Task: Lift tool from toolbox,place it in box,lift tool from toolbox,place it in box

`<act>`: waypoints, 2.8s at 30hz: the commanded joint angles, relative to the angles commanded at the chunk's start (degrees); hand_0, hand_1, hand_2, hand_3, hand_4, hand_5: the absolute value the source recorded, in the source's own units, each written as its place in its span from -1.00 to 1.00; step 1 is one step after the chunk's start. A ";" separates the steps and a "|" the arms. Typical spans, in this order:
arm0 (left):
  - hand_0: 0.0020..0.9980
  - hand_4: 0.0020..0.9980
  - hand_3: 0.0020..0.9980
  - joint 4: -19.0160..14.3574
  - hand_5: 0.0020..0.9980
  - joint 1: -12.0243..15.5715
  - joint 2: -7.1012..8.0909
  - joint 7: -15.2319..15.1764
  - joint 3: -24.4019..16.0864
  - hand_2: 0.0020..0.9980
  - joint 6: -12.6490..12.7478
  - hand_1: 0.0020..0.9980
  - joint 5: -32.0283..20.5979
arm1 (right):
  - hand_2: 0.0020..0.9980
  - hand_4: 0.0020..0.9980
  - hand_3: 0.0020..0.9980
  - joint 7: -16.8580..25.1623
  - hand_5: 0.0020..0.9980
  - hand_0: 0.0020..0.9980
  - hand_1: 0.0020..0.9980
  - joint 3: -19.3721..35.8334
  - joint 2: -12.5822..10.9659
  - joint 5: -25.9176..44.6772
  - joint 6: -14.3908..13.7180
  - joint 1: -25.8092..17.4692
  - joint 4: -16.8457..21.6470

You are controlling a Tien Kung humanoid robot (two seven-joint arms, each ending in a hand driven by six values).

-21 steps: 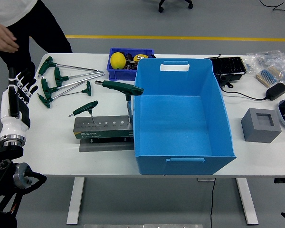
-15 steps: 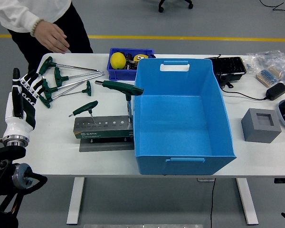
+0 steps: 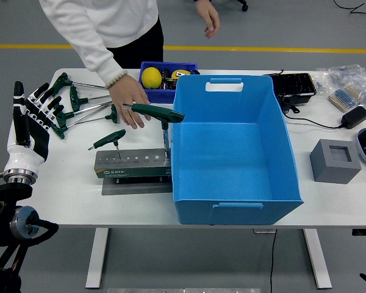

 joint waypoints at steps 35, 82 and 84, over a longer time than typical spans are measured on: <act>0.84 1.00 0.79 -1.95 0.12 -27.08 8.77 15.61 33.08 1.00 -19.53 0.94 79.74 | 0.46 0.91 0.34 -0.21 0.53 0.54 0.38 -0.70 0.36 -0.10 0.24 -0.69 0.00; -0.43 1.00 -0.49 10.62 0.50 -35.04 7.61 26.57 41.25 -0.60 -13.82 -0.66 79.74 | 0.45 0.91 0.34 -0.20 0.54 0.54 0.38 -1.61 1.50 -0.01 0.43 -1.06 0.00; -0.43 1.00 -0.49 10.92 0.50 -35.17 7.57 26.71 41.50 -0.60 -13.46 -0.66 79.74 | 0.45 0.91 0.34 -0.22 0.54 0.54 0.38 -1.57 1.53 -0.09 0.45 -1.10 0.00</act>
